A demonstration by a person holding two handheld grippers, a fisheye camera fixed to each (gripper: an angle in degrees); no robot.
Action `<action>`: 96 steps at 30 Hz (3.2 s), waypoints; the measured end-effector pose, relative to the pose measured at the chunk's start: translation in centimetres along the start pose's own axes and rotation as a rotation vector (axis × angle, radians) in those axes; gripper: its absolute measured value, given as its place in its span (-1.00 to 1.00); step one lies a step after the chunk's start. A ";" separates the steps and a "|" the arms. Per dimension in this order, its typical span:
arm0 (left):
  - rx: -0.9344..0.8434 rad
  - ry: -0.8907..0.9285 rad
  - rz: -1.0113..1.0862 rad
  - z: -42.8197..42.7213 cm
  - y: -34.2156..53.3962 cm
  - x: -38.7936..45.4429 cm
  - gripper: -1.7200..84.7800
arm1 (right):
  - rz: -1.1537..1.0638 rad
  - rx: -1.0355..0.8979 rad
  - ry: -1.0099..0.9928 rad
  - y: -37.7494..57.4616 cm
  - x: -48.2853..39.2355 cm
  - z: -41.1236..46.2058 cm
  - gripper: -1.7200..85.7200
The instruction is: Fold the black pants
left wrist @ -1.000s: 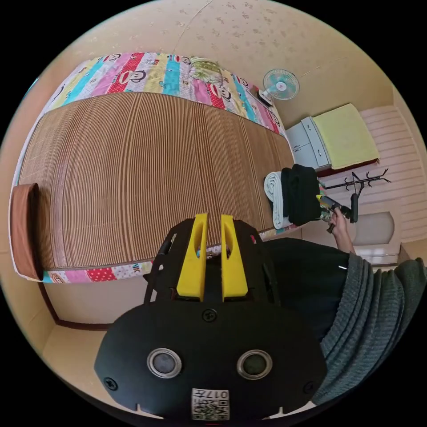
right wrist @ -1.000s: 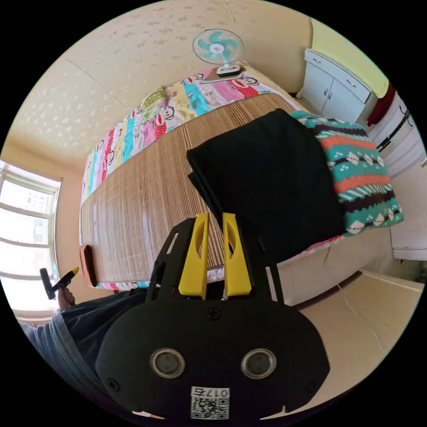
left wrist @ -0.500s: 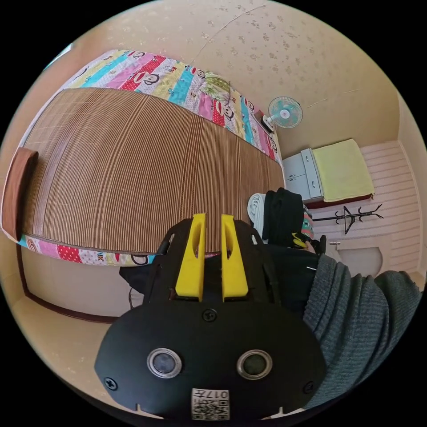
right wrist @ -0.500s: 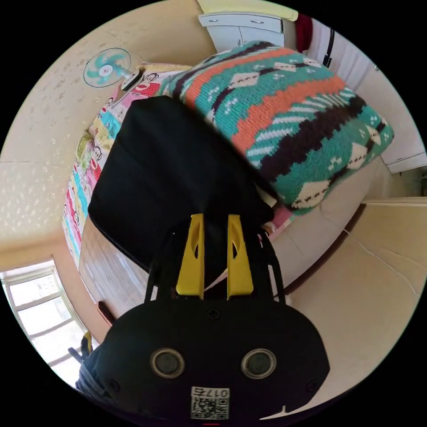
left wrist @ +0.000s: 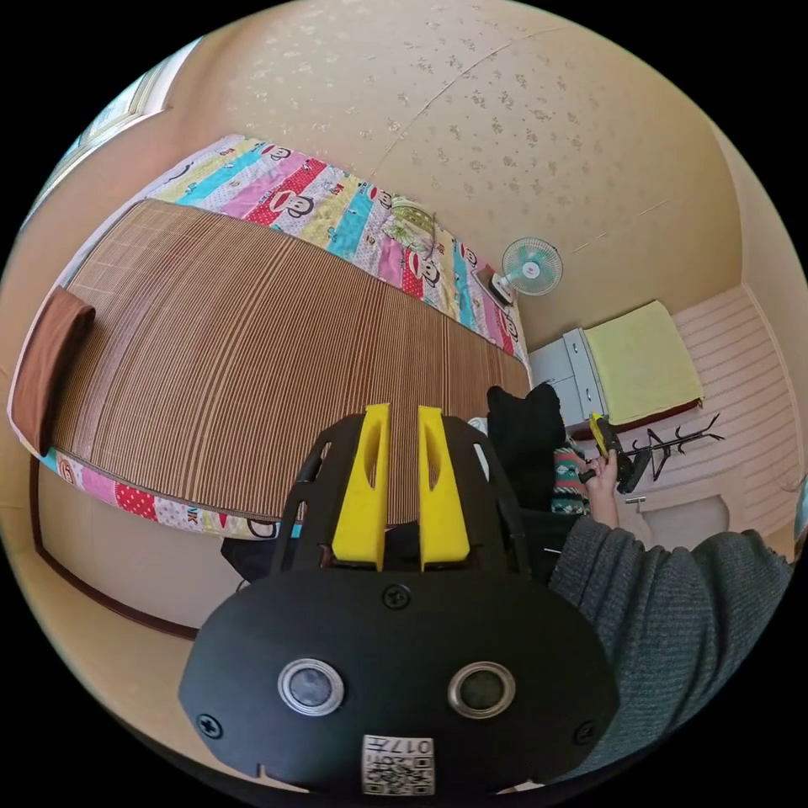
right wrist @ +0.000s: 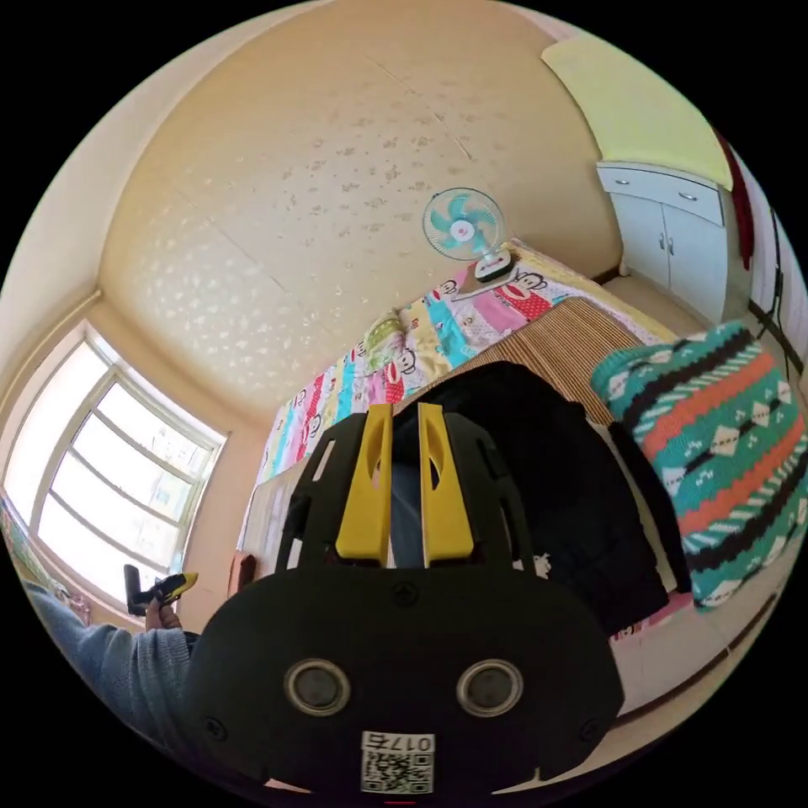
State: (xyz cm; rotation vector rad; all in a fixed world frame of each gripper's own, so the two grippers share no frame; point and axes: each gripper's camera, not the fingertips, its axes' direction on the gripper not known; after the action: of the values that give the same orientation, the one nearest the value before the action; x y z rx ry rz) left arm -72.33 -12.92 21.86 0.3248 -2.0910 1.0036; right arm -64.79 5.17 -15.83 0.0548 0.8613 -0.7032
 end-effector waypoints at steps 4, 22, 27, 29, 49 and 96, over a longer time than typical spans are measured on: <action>-0.014 -0.026 0.024 2.1 2.6 1.8 -0.82 | 0.370 -0.077 0.382 8.4 7.6 -3.5 -0.67; -0.084 0.089 0.340 6.1 7.8 14.9 -0.72 | 0.044 0.047 -0.596 10.1 -9.4 -7.6 -0.90; -0.048 0.179 0.589 5.2 9.3 24.4 -0.60 | -0.226 -0.109 -0.813 12.2 -27.0 -6.1 -0.91; 0.024 0.180 0.680 4.0 10.1 28.3 -0.56 | -0.313 -0.145 -0.927 15.2 -34.8 -6.3 -0.91; 0.672 0.243 0.782 -31.2 11.5 35.0 -0.92 | -0.863 -0.083 -0.437 47.5 -47.9 -10.7 -0.83; 0.449 0.025 0.485 -31.9 -48.5 16.9 -0.76 | -0.483 -0.005 0.016 9.3 -43.7 30.9 -0.80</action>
State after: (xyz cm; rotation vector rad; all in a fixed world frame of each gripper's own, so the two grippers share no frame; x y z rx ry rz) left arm -41.26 -19.26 73.36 0.0161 -1.9446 1.7613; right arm -57.78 26.46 33.68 -0.1583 0.9004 -1.1528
